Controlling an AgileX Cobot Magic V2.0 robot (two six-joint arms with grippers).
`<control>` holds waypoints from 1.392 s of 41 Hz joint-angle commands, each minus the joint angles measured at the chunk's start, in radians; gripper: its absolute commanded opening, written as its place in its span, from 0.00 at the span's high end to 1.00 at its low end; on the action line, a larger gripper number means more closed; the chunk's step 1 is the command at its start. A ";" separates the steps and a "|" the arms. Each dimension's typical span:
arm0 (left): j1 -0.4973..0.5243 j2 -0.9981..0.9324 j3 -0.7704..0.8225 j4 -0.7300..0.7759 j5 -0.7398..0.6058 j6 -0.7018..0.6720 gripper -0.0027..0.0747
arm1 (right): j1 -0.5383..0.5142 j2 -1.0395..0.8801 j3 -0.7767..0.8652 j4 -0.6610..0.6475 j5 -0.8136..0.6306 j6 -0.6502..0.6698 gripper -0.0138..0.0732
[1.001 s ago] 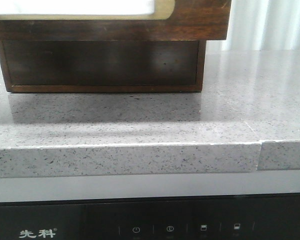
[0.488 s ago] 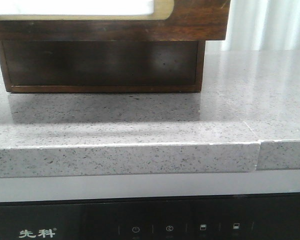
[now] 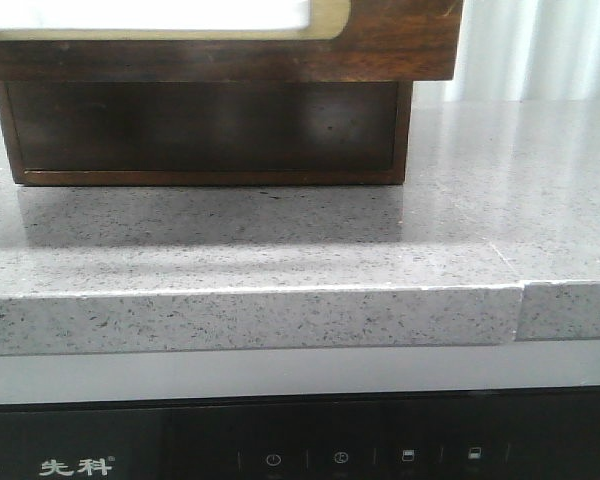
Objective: Put scissors in drawer with both arms
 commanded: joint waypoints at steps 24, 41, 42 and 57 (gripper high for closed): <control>0.003 -0.018 0.025 0.001 -0.083 -0.011 0.99 | -0.005 -0.017 0.002 -0.095 -0.154 0.120 0.98; 0.003 -0.018 0.025 0.001 -0.083 -0.011 0.99 | -0.029 -0.017 0.002 -0.095 -0.106 0.120 0.98; 0.003 -0.018 0.025 0.001 -0.083 -0.011 0.99 | -0.029 -0.017 0.002 -0.095 -0.109 0.120 0.98; 0.003 -0.018 0.025 0.001 -0.083 -0.011 0.99 | -0.027 -0.017 0.002 -0.086 -0.158 0.121 0.98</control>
